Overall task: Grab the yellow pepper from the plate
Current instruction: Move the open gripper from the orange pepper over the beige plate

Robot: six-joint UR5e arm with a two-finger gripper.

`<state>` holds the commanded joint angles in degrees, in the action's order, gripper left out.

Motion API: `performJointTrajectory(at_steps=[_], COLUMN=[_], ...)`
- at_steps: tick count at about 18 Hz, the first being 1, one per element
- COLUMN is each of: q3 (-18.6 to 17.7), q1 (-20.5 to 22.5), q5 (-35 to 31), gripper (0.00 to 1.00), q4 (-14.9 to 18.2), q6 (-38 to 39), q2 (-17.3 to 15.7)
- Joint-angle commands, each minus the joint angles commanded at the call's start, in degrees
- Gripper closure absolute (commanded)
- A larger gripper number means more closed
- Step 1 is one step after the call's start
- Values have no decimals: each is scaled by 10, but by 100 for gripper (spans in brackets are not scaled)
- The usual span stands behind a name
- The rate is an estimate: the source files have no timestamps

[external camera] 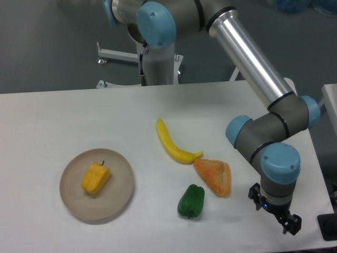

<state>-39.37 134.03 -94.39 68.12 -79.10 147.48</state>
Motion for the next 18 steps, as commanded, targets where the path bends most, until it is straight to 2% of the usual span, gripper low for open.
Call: performJointTrajectory(at_steps=[5, 7, 9, 11, 14, 18], q3=[-14, -31, -61, -106, -176, -258], q1=[-4, -8, -15, -31, -47, -88], q5=[2, 2, 4, 4, 25, 54], gripper=[0, 0, 0, 0, 0, 0], q4=[1, 5, 6, 6, 8, 15], q6=[4, 8, 23, 49, 131, 284], q2=[-15, -29, -52, -82, -136, -211])
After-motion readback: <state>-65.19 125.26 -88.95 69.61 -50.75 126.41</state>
